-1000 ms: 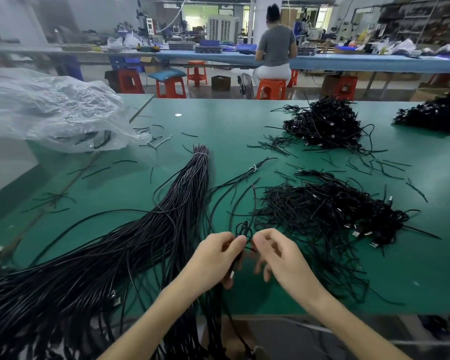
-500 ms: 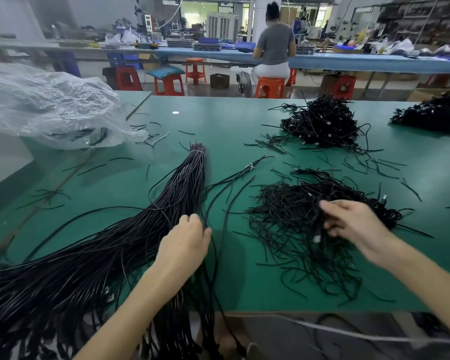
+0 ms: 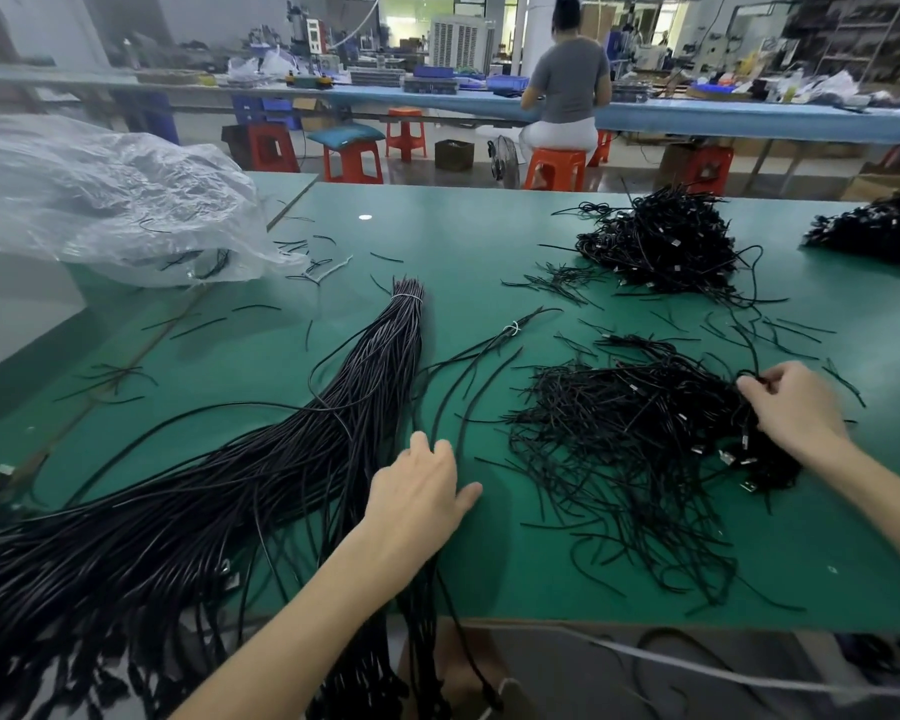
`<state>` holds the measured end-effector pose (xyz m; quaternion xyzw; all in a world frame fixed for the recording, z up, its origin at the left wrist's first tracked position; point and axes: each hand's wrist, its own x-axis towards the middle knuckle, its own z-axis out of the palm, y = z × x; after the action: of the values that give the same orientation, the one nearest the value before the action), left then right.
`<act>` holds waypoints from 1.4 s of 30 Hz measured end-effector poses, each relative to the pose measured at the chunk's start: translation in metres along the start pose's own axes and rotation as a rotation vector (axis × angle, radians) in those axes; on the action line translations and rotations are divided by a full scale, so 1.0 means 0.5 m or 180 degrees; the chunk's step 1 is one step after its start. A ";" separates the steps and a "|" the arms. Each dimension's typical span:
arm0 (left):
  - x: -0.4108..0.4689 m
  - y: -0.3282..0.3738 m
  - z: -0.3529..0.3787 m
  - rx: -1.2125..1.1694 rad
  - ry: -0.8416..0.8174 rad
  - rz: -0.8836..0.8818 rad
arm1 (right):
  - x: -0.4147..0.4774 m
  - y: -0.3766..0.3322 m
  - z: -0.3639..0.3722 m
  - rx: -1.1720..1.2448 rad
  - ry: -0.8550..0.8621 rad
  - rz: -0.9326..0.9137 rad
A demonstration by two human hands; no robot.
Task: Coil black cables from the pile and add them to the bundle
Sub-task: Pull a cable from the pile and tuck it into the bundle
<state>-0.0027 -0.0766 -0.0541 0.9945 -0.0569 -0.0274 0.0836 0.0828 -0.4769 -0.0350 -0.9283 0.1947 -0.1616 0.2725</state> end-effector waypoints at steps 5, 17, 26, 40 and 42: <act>0.003 -0.011 -0.013 -0.0669 0.0078 -0.0100 | -0.044 -0.029 0.000 -0.0744 0.0259 -0.0257; -0.006 0.055 -0.083 -0.3309 -0.0249 0.0516 | -0.346 -0.282 0.090 -0.0212 -0.0616 -0.2855; -0.051 -0.037 -0.041 -0.4075 -0.0923 0.0388 | -0.333 -0.300 0.117 0.0587 -0.0818 -0.1993; -0.045 -0.086 -0.049 -0.5897 -0.0596 0.0556 | -0.211 -0.251 0.095 0.0696 -0.0635 -0.0579; -0.036 -0.067 -0.050 -0.5416 -0.0460 0.0456 | -0.248 -0.270 0.097 0.0340 -0.0319 -0.1200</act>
<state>-0.0152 -0.0377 -0.0346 0.5832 -0.0849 -0.1188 0.7991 0.0313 -0.2951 -0.0209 -0.9394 -0.0052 -0.1734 0.2956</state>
